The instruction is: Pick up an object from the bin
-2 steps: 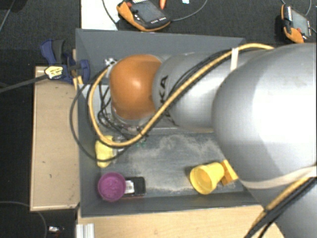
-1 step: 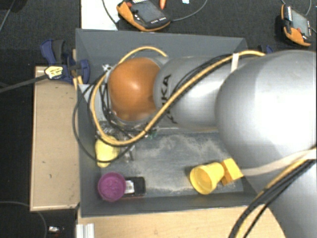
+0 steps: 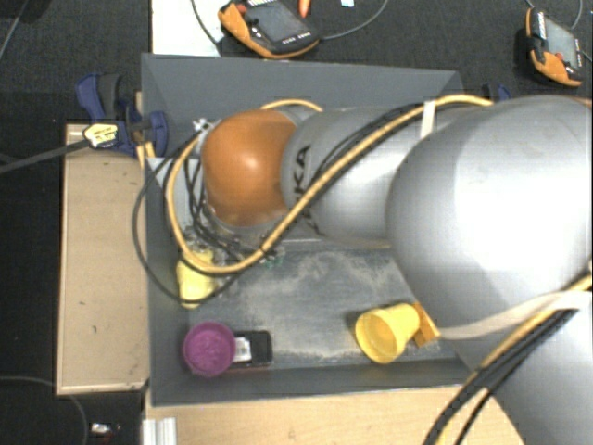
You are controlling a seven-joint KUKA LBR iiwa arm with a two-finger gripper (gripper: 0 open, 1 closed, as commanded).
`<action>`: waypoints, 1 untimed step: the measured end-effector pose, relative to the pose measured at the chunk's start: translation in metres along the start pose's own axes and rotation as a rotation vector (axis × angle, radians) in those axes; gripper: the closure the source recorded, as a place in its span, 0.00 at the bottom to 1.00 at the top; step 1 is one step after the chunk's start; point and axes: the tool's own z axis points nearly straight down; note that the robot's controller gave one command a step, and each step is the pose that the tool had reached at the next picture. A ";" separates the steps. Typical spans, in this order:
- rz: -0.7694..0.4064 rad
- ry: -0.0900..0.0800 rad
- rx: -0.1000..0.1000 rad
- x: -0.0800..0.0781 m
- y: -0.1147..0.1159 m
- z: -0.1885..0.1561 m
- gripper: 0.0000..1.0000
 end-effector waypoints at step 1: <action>0.001 0.000 0.000 0.000 0.000 0.000 1.00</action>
Offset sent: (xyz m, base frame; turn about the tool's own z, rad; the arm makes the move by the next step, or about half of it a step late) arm 0.0001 -0.0002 0.0237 0.0005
